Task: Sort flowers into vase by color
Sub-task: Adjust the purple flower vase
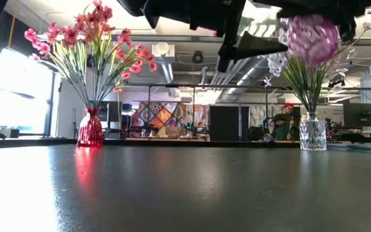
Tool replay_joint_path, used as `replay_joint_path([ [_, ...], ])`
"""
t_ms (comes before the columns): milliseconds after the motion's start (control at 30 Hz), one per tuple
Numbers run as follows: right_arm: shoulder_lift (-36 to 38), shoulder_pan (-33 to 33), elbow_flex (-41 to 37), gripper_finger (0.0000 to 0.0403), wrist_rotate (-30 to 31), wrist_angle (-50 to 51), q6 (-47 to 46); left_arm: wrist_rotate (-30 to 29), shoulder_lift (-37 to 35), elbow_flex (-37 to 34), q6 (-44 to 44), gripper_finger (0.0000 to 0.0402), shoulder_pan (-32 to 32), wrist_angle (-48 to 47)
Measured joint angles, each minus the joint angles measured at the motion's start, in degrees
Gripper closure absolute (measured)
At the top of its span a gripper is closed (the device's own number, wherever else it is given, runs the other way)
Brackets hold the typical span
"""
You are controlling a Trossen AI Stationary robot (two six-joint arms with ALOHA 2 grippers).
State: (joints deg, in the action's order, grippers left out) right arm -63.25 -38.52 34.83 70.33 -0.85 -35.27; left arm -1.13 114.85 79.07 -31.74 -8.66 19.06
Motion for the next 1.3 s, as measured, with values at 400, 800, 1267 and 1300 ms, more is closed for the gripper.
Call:
replay_joint_path([
  [400,11.4,1.2,0.1,0.0281,-5.9,-16.2,29.4,-0.8,0.1,-0.2,11.1,0.0123,0.1,13.9],
  [800,11.5,2.2,0.1,0.0278,-11.1,-21.5,32.7,-8.6,0.0,0.8,16.4,0.0121,0.2,17.5],
  [1267,11.5,4.2,0.0,0.0278,-16.2,-28.6,38.6,4.4,-0.2,0.8,15.2,0.0121,2.2,20.1],
  [1300,11.5,4.5,0.0,0.0278,-16.8,-28.6,38.6,4.6,-0.2,0.7,15.0,0.0121,2.3,20.4],
])
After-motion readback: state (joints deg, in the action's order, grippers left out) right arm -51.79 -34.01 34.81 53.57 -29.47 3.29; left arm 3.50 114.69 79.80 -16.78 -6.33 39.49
